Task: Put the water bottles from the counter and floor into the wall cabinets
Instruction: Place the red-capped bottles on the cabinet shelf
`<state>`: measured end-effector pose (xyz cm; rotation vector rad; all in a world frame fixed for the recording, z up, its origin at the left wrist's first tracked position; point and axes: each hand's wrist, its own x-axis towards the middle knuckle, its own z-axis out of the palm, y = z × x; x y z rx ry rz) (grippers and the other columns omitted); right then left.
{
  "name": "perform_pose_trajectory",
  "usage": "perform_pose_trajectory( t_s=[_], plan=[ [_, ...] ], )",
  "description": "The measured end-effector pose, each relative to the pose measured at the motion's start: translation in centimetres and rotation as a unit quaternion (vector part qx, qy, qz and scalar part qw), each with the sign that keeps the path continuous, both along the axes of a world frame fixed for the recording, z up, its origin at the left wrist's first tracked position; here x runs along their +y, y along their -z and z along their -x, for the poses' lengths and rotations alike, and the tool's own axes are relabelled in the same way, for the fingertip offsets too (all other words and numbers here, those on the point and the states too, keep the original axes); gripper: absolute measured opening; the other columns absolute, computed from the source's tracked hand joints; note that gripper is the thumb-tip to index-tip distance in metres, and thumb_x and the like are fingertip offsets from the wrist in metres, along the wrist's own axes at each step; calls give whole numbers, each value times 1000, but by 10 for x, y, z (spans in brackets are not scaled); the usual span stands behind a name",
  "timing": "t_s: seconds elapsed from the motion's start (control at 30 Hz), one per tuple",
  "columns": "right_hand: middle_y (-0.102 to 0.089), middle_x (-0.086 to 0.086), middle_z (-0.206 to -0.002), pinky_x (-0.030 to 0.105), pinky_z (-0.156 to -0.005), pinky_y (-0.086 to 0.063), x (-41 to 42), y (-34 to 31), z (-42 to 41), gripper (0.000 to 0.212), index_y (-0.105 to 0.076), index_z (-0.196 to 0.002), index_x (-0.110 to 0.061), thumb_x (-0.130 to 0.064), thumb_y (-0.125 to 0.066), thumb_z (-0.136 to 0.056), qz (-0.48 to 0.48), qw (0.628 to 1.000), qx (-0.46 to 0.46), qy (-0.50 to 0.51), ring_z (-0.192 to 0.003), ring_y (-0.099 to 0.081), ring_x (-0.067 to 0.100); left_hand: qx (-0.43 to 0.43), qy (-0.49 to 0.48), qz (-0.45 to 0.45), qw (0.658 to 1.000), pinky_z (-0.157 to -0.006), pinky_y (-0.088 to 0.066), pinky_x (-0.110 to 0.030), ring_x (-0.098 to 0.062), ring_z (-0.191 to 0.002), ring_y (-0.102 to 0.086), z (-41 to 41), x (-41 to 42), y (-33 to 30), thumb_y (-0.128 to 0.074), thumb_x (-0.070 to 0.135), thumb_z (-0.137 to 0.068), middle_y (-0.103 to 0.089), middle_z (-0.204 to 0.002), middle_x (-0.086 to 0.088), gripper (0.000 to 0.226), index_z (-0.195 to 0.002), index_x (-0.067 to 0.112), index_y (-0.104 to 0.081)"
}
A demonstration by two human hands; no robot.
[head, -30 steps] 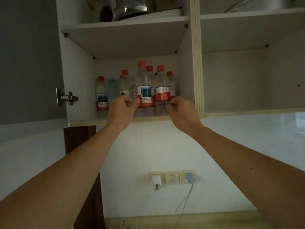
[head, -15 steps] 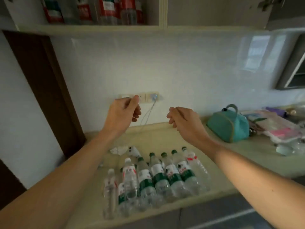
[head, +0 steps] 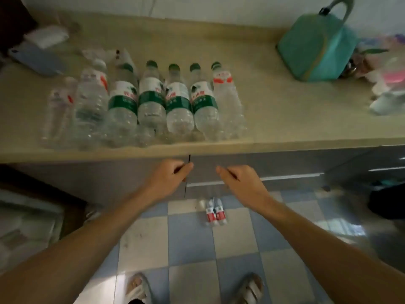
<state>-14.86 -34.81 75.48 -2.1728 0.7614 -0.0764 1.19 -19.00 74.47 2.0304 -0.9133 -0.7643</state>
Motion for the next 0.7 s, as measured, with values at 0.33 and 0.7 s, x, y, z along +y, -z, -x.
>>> perform_pose_trajectory(
  t_s=[0.33,0.7],
  plan=[
    [-69,-1,-76,37,-66,-57,-78,284,104,18,-66,-83,-25,-30,-59,-98,-102,976,189,41,-70,-67,17,92,-74,-149,982,-56,-48,-27,-9,-60,-57,93,-60,278,-51,39,-101,-65,-70,4,36,-86,9,-64],
    [-71,2,-110,15,-58,-40,-132,600,115,24,-69,-115,-15,-27,-52,-101,-71,974,198,82,-82,-60,12,61,-95,-199,974,-68,-48,-26,-17,-89,-61,120,-134,579,-63,35,-96,-64,-100,0,28,-108,10,-61]
  ],
)
